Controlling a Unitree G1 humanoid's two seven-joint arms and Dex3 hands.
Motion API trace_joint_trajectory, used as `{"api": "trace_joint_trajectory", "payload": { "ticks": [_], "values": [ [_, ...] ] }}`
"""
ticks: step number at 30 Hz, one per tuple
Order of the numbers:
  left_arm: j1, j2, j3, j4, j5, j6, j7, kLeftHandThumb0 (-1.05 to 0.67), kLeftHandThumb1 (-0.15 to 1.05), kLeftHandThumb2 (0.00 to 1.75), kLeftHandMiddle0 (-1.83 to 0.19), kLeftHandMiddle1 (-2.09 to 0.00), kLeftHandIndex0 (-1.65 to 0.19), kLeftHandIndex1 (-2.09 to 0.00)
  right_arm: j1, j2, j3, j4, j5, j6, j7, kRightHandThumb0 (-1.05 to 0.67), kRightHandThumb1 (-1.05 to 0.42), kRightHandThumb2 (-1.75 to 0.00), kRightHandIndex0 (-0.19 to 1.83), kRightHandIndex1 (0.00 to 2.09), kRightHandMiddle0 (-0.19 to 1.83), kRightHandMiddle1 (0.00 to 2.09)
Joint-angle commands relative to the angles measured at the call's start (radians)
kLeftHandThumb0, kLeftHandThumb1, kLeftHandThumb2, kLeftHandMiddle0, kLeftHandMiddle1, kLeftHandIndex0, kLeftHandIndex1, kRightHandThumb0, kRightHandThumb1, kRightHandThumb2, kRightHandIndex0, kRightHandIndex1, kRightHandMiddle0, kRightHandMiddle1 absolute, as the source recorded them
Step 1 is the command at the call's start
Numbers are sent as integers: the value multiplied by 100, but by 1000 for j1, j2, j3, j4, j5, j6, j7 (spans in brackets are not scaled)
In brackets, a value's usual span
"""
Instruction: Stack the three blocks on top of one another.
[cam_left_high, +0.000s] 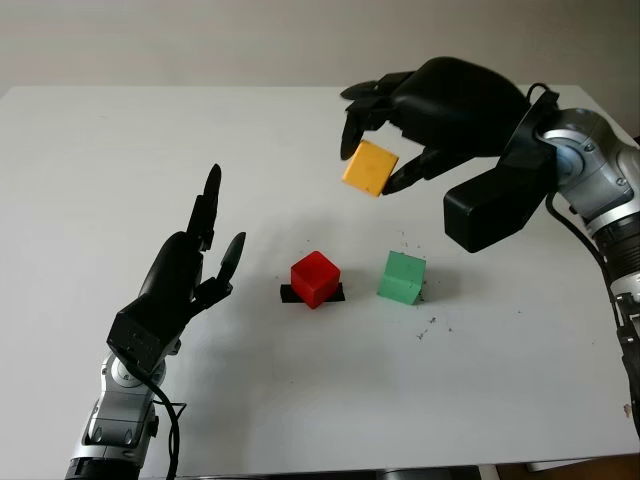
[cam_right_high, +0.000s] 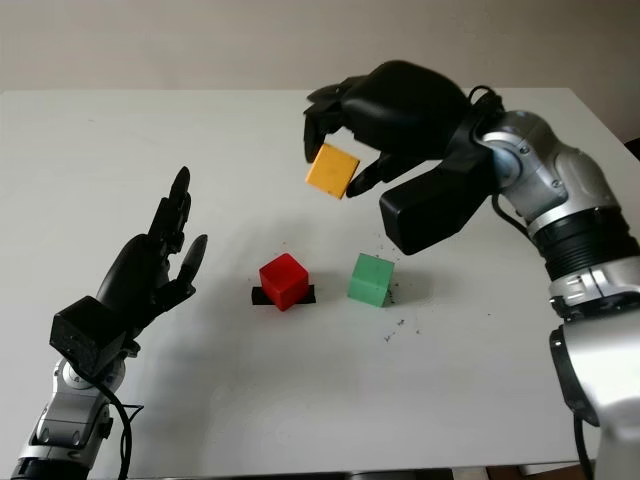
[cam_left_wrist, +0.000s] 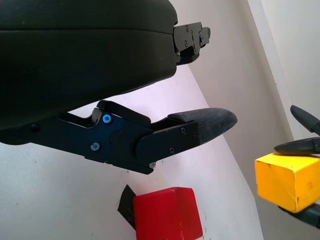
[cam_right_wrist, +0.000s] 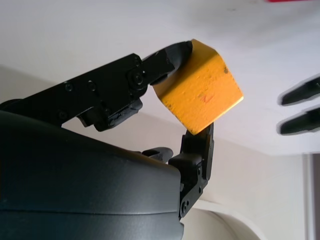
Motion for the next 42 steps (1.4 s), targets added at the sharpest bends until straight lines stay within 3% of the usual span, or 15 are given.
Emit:
{"api": "trace_joint_trajectory", "payload": {
  "ticks": [1,6,18,30,42],
  "values": [
    [10,-3,5,-14,2,-14,10,-62,105,67,15,-6,16,-6,25,34,-27,-41,77,40,61,-37,-94,-6,36,6,51,117],
    [16,2,7,-21,-8,-6,4,-62,105,67,16,-5,17,-5,91,103,-55,-133,262,283,284,-37,-95,-5,31,4,44,130],
    [36,-4,14,-44,-43,13,-3,-63,105,66,19,-3,18,-5,162,149,-60,-349,328,749,487,-40,-99,-6,22,3,35,139],
    [38,0,15,-46,-38,12,-2,-63,105,66,19,-4,17,-5,207,170,-58,-374,314,886,480,-40,-98,-5,22,3,37,141],
    [36,-2,14,-48,-44,22,-6,-64,105,65,18,-5,18,-5,233,244,-61,-254,309,841,382,-40,-100,-6,20,4,33,140]
  ]
}}
